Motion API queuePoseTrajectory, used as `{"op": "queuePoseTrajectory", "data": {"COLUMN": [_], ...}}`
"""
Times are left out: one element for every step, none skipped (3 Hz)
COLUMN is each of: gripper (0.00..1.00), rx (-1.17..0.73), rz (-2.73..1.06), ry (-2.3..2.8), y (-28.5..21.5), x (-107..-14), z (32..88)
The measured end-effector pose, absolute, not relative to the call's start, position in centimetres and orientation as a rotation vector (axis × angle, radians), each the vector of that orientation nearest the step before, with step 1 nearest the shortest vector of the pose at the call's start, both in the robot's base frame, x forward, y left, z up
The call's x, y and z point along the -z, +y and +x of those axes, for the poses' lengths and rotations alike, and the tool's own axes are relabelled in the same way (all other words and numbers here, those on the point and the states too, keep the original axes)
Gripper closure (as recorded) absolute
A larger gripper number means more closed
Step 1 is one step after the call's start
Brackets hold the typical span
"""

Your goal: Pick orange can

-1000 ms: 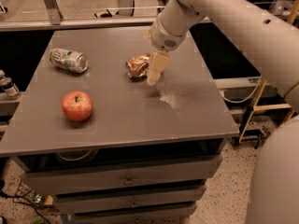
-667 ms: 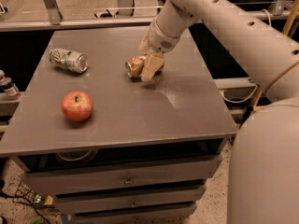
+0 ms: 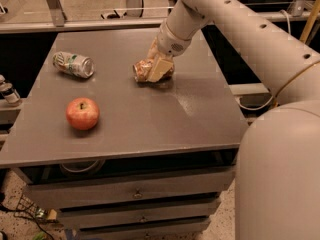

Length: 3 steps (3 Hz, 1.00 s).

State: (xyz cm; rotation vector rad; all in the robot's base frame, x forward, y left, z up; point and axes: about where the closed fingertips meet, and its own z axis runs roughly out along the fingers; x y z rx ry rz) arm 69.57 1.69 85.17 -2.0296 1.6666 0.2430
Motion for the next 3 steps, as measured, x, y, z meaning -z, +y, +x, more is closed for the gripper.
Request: {"op": "queuePoseTrajectory", "data": {"gripper": [0.96,1.0,1.0], "rx": [-0.18,-0.051,-0.001], "rz": [-2.008,-2.008,-2.004], "ry": [1.635,1.551,1.498], "y": [1.1,0.9,0.9], "x": [-87.6,-92.7,-95.2], "z": [69.4,68.6,68.1]}}
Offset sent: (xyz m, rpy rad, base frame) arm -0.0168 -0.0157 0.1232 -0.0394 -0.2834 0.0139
